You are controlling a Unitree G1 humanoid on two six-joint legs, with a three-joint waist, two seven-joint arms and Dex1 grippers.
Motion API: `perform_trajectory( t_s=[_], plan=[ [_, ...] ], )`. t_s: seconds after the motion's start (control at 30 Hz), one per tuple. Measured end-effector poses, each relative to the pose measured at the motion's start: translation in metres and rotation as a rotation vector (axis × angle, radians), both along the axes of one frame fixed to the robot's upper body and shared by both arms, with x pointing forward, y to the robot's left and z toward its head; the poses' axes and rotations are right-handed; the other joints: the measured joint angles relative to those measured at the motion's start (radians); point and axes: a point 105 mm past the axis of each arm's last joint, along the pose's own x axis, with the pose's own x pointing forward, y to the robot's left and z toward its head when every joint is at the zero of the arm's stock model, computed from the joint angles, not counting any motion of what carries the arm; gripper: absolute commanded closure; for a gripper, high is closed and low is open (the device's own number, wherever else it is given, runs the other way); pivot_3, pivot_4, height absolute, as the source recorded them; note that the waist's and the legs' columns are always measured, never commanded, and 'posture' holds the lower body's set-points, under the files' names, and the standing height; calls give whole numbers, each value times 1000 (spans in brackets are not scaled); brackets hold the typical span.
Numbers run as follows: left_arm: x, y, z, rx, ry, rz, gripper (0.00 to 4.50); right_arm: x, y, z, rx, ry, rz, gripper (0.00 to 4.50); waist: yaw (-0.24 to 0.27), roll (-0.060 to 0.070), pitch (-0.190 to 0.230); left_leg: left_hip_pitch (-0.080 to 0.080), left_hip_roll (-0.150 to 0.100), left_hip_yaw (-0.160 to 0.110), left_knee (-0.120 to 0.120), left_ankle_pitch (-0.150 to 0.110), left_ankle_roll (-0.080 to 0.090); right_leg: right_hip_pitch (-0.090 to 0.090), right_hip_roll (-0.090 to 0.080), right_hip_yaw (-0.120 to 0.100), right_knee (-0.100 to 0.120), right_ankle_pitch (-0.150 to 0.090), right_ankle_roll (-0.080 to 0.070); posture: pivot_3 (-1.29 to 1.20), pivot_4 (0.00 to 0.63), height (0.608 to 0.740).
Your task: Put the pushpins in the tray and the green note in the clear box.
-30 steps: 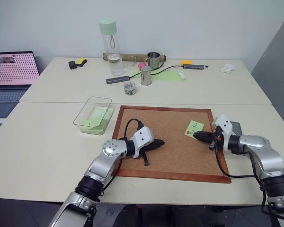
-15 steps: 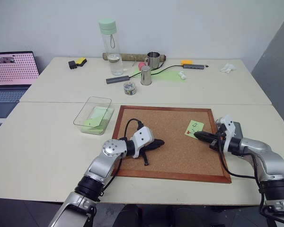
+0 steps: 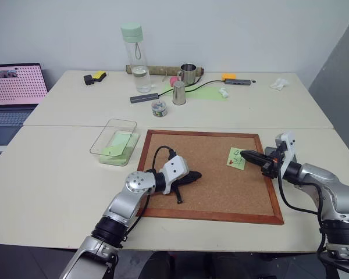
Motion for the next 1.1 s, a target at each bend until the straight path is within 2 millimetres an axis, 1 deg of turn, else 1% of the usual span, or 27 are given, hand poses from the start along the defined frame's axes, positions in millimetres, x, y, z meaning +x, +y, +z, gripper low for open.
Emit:
perform_trajectory(
  t_s=[0.07,0.13,0.23,0.27,0.3,0.33,0.37,0.4,0.43,0.47,0.5,0.53,0.63,0.67,0.7,0.73,0.77,0.83,0.87,0.93,0.97,1.0,1.03,1.07,1.1],
  plan=[
    [0,0,0,0,0,0,4500,1,-5,2,8,-3,-23,4495,0,0,0,0,0,0,0,0,0,0,0,0,0,0,0,0,150,740],
    [0,0,0,0,0,-1,4500,3,-16,7,-7,-13,-69,4495,0,0,0,0,0,0,0,0,0,0,0,0,0,0,0,0,150,740],
    [0,0,0,1,0,0,4500,11,-47,12,-79,-18,-198,4495,0,0,0,0,0,0,0,0,0,0,0,0,0,0,0,0,150,740],
    [0,0,0,2,-1,-1,4500,15,-62,12,-110,-15,-265,4495,0,0,0,0,0,0,0,0,0,0,0,0,0,0,0,0,150,740],
    [0,0,0,1,-1,-1,4500,18,-79,10,-158,-2,-341,4495,0,0,0,0,0,0,0,0,0,0,0,0,0,0,0,0,150,740],
    [0,0,0,2,-1,-1,4500,19,-86,8,-174,5,-370,4495,0,0,0,0,0,1,-1,0,0,0,0,0,0,0,0,0,150,740],
    [0,0,0,2,-1,-1,4500,20,-102,5,-210,22,-436,4495,0,0,0,0,0,1,0,0,0,0,0,1,0,0,0,0,150,740],
    [0,0,0,2,-1,-1,4500,21,-110,2,-234,36,-472,4495,0,0,0,0,0,1,0,0,0,0,0,1,0,0,0,0,150,740],
    [0,0,0,3,-1,-1,4500,21,-115,0,-248,45,-488,4495,0,1,0,0,0,2,-1,0,0,0,0,1,0,0,0,0,150,740],
    [0,0,0,3,-1,-1,4500,21,-119,-3,-261,58,-505,4289,0,1,0,0,0,1,-1,0,0,0,0,1,0,0,0,0,150,740],
    [0,0,0,4,-1,-1,4500,21,-121,-5,-268,65,-510,4080,0,1,0,0,0,1,-1,0,0,0,0,1,0,0,0,0,150,740],
    [0,0,0,4,-1,-2,4500,21,-123,-10,-282,81,-516,3987,0,1,0,0,0,2,-1,0,0,0,0,1,0,0,0,0,150,740],
    [0,-1,0,5,-1,-4,4500,20,-123,-17,-296,104,-511,3286,0,1,0,0,0,2,0,0,0,0,0,1,0,0,0,0,150,740],
    [0,-1,-1,5,-1,-4,4500,20,-123,-17,-298,104,-508,3195,0,1,0,0,0,2,0,0,0,0,0,1,0,0,0,0,150,740],
    [0,-1,0,5,-1,-4,4500,20,-122,-17,-298,102,-504,2912,0,1,0,0,0,1,0,0,0,0,0,1,0,0,0,0,150,740],
    [0,-1,-1,5,-1,-4,4500,20,-122,-17,-298,101,-502,2818,0,1,0,0,0,2,0,0,0,0,0,1,0,0,0,0,150,740],
    [0,-1,0,5,-1,-4,4500,20,-122,-17,-298,101,-501,2467,0,1,0,0,0,2,0,0,0,0,0,1,0,0,0,0,150,740],
    [0,-1,0,5,-1,-4,4500,20,-121,-17,-296,101,-498,2092,0,1,0,0,0,2,0,0,0,0,0,1,0,0,0,0,150,740],
    [0,-1,-1,5,-1,-4,4500,20,-121,-16,-295,101,-495,1800,0,1,0,0,0,2,0,0,0,0,0,1,0,0,0,0,150,740],
    [0,-1,-1,5,-1,-4,4500,20,-120,-15,-291,96,-484,1369,0,1,0,0,0,2,0,0,0,0,0,1,0,0,0,0,150,740],
    [0,-1,-1,5,-1,-4,4500,20,-118,-12,-289,85,-472,1239,0,1,0,0,0,1,0,0,0,0,0,1,0,0,0,0,150,740],
    [0,-1,0,5,-1,-4,4500,20,-116,-10,-289,76,-465,1015,0,1,0,0,0,1,0,0,0,0,0,1,0,0,0,0,150,740],
    [0,-1,-1,5,-1,-4,4500,19,-112,-3,-291,49,-436,1015,0,1,0,0,0,1,0,0,0,0,0,1,0,0,0,0,150,740],
    [0,-1,-1,5,-1,-4,4500,16,-103,6,-296,11,-376,1015,1,1,0,0,0,1,-1,0,0,0,0,1,0,0,0,0,150,740],
    [0,0,-1,6,1,-3,4500,10,-88,14,-318,-30,-286,1015,0,1,-1,0,0,1,-1,0,0,0,0,0,0,0,0,0,150,740]
  ],
)
